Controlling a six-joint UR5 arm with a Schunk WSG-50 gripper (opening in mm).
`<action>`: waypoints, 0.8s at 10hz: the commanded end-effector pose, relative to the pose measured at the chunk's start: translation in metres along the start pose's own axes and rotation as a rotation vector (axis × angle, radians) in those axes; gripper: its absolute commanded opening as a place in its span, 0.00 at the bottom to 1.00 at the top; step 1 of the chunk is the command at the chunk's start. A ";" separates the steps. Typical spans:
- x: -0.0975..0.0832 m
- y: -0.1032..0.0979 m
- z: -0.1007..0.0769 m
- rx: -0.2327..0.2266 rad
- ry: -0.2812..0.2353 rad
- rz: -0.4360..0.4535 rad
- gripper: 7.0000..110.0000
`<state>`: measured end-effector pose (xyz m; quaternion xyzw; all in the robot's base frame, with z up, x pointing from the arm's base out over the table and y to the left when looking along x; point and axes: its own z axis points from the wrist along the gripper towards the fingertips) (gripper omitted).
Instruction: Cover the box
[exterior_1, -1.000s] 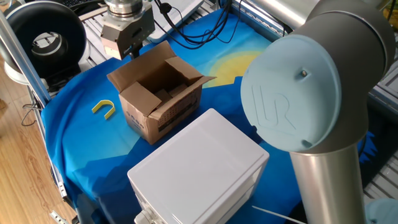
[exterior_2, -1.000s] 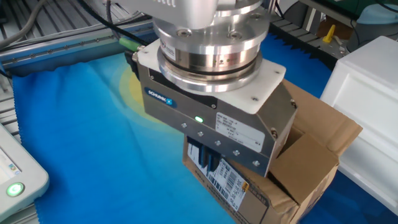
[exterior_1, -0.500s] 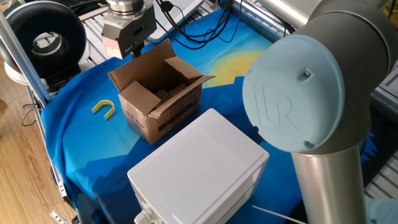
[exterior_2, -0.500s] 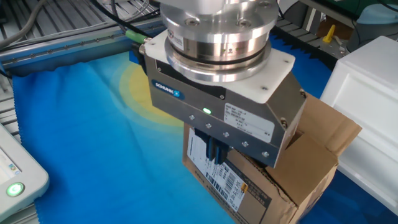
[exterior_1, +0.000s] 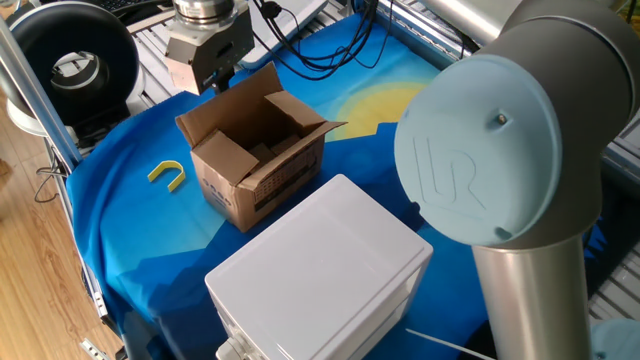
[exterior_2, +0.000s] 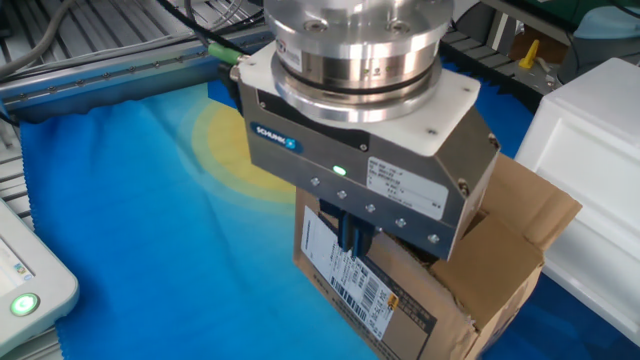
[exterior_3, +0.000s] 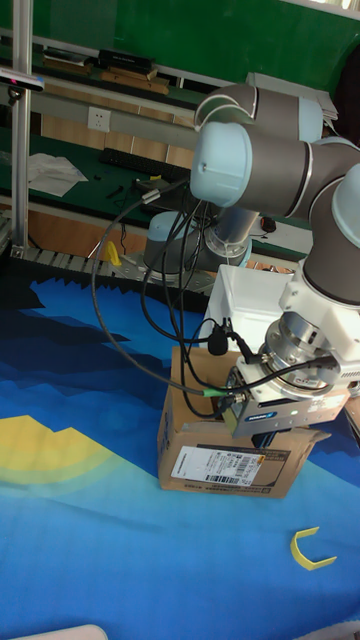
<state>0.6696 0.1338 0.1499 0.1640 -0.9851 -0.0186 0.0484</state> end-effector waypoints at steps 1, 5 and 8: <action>0.011 0.004 -0.003 -0.019 0.030 0.028 0.00; 0.020 0.005 -0.003 -0.020 0.065 0.052 0.00; 0.031 0.009 -0.003 -0.029 0.112 0.070 0.00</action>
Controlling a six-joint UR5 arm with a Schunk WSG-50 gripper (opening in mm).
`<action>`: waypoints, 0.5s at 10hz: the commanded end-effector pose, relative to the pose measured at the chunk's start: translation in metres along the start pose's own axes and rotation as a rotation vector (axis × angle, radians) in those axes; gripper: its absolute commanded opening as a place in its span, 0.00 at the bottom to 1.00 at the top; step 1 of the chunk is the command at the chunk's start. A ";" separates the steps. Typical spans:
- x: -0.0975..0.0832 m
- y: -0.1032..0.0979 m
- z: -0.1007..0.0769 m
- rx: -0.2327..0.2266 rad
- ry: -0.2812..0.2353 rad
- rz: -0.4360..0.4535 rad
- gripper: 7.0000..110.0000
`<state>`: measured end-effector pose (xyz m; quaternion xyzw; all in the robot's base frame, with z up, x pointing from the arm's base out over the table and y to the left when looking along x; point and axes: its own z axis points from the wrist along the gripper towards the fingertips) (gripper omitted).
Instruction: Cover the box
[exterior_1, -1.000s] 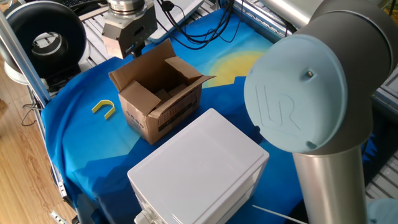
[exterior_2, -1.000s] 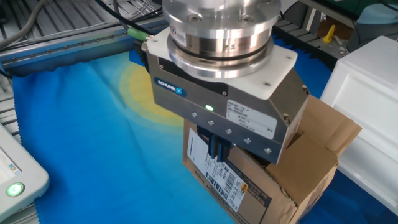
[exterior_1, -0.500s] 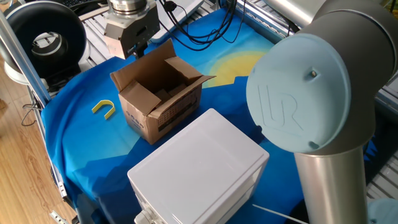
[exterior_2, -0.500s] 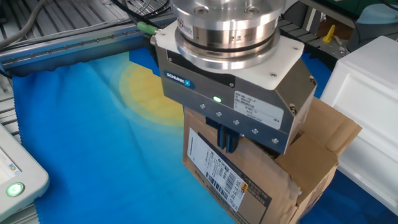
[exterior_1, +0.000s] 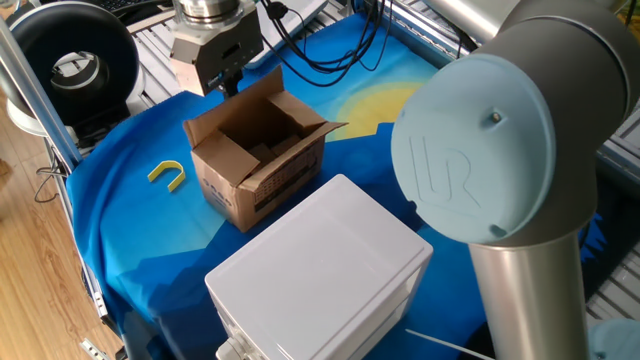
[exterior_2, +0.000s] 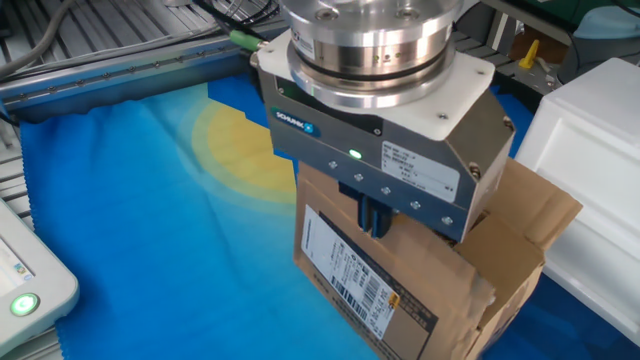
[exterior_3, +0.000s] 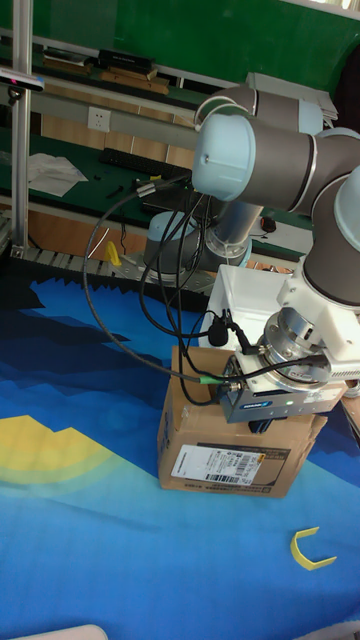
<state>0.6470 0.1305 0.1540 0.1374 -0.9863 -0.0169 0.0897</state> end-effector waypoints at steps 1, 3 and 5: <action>0.011 0.008 -0.001 -0.029 0.041 0.022 0.00; 0.015 0.010 -0.001 -0.037 0.058 0.027 0.00; 0.016 0.009 0.002 -0.036 0.063 0.032 0.00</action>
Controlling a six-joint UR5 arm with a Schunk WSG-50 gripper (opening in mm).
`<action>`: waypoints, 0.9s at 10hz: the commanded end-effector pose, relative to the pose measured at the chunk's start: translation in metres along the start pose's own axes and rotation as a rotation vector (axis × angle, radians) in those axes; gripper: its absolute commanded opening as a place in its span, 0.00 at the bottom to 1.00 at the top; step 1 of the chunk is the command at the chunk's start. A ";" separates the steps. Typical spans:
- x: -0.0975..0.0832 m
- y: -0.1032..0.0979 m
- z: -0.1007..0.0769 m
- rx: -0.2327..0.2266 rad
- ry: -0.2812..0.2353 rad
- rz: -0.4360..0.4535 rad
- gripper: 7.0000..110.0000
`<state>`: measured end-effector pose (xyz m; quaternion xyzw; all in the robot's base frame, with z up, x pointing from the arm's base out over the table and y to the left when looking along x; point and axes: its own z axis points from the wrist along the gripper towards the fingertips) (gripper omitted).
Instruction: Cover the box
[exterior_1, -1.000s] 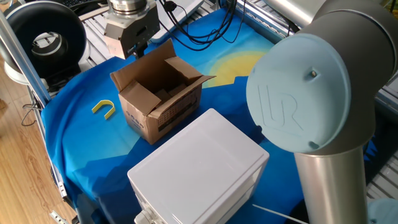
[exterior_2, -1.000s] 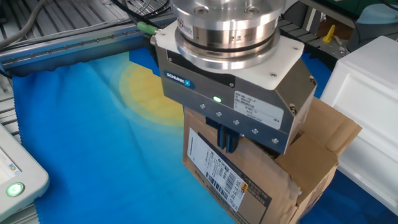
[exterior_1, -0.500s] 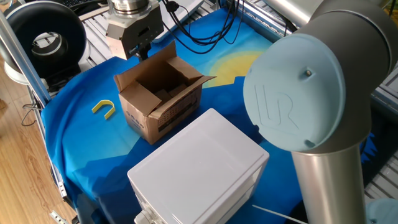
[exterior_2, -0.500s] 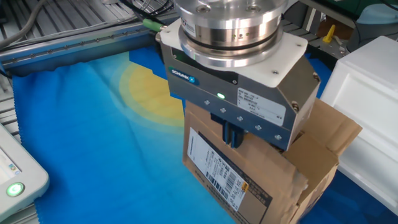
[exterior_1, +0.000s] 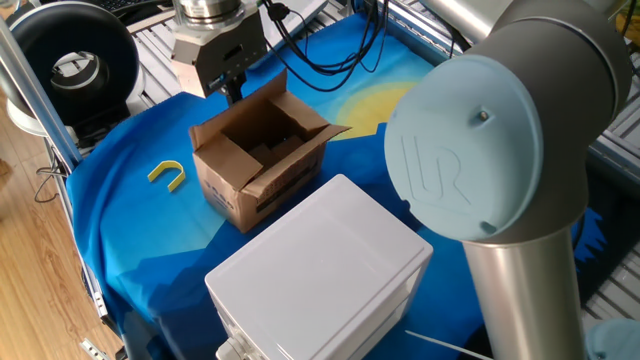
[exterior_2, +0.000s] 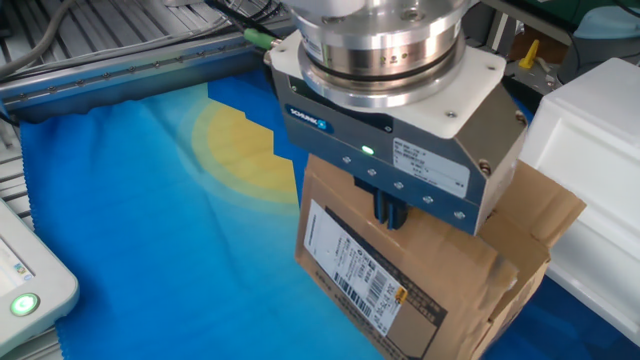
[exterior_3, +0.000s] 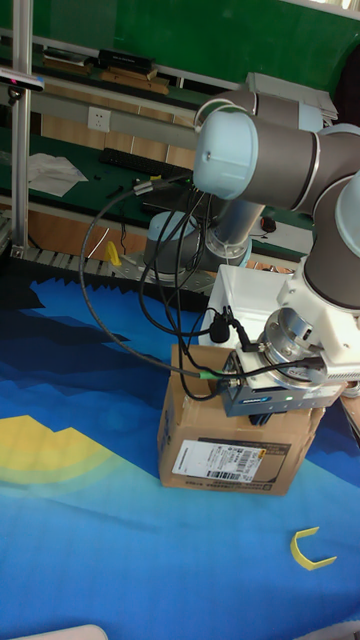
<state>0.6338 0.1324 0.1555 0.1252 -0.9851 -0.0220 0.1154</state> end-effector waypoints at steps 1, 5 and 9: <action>0.005 0.006 0.001 -0.026 0.019 0.013 0.00; 0.012 0.011 -0.003 -0.046 0.032 0.019 0.00; 0.021 0.003 0.003 -0.022 0.085 0.035 0.00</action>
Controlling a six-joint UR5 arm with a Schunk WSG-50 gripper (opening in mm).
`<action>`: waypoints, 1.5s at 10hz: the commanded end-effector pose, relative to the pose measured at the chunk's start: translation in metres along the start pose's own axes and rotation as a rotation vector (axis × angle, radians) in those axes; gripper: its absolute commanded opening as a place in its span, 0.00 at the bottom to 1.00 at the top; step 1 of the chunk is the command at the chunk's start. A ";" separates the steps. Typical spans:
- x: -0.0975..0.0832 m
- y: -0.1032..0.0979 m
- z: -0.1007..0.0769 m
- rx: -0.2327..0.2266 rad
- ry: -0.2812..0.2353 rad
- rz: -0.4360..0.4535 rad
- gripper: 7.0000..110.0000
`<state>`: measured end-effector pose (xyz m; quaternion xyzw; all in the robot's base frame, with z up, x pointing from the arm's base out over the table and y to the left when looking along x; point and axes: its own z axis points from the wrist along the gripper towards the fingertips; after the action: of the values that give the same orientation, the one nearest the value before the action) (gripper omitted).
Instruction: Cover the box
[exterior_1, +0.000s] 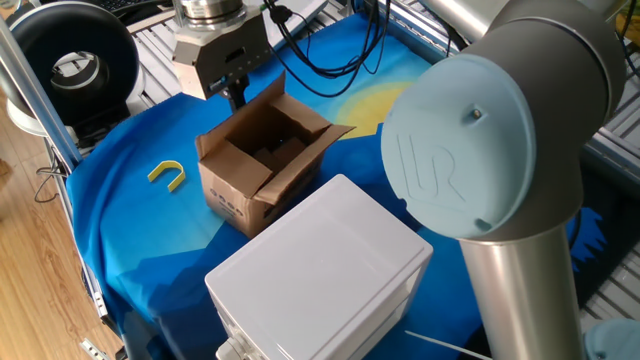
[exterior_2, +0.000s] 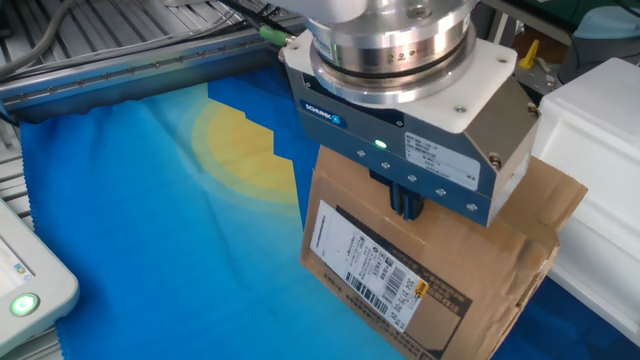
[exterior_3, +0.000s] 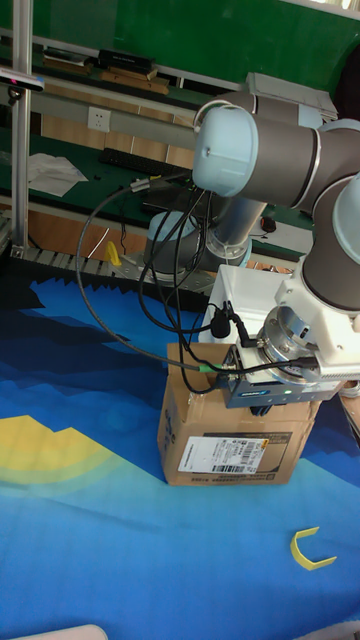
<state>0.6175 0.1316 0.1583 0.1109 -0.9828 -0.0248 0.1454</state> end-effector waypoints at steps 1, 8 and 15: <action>0.006 0.003 0.003 -0.019 0.036 0.009 0.00; 0.013 0.005 0.023 -0.015 0.042 -0.003 0.00; 0.000 0.011 0.045 -0.003 0.012 -0.002 0.00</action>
<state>0.5997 0.1356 0.1249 0.1132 -0.9806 -0.0221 0.1583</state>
